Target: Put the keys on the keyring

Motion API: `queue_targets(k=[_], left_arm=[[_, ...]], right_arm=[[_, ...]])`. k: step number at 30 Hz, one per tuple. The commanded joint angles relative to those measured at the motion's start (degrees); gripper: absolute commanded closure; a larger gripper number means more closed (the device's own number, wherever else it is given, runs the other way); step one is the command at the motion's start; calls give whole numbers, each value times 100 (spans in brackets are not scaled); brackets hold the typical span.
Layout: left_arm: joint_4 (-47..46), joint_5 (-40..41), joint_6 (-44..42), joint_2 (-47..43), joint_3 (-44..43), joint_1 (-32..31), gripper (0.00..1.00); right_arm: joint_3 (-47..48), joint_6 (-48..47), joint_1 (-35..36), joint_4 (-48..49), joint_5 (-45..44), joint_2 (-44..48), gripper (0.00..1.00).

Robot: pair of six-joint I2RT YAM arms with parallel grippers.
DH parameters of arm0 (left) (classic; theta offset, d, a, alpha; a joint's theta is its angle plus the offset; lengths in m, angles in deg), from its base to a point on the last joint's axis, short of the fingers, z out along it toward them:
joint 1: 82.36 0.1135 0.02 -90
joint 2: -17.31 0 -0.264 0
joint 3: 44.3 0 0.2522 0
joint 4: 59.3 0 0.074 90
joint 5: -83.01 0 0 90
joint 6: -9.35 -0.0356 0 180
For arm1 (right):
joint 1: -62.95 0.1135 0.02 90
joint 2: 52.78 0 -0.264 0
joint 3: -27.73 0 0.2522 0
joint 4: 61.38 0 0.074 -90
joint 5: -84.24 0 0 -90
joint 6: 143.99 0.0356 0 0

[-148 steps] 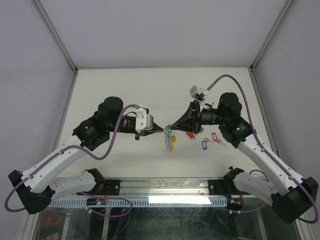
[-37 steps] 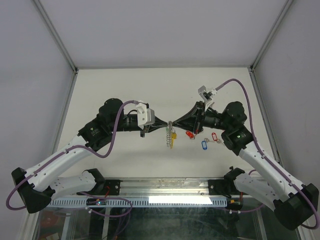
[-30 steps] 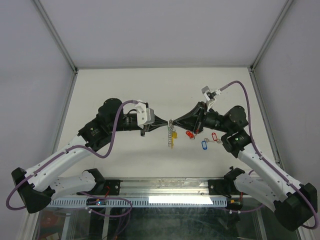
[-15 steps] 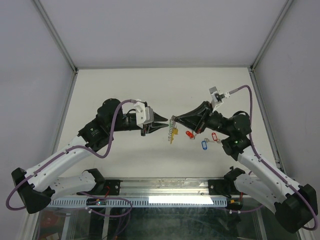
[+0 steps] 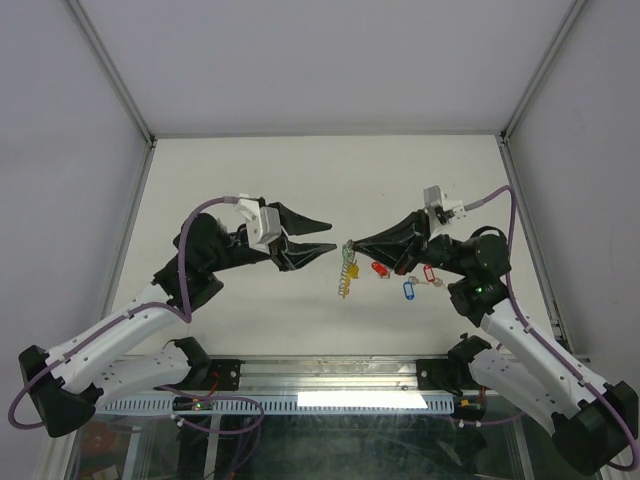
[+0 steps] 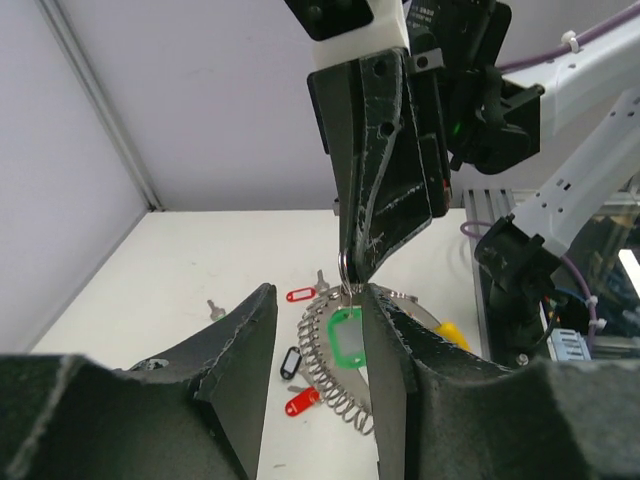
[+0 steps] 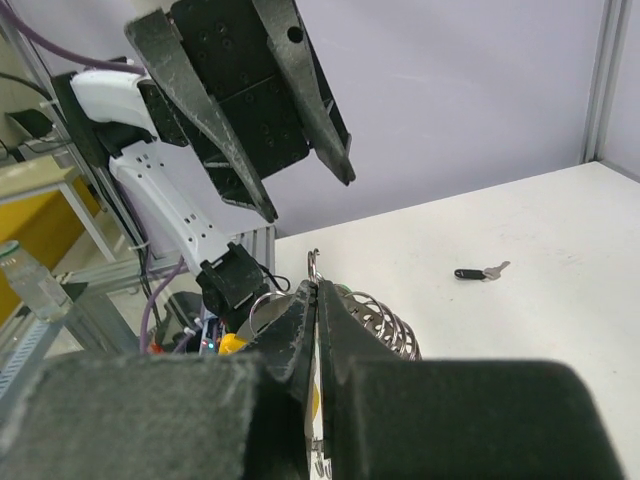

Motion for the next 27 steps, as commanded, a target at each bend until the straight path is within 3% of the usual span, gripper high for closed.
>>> queue_targets(k=[1,13,27], left_arm=[[-1095,116,612,96,154,-48,61],[-1691,-330,1119,442,289,-76,61],[-1810,-299,1282,557,474,-260,62]], right_arm=[[338,-576,-24,-122,93,183,100],[364,-721,-21,-256,-13,311,100],[346,-749,-23,-233,-145,375,100]])
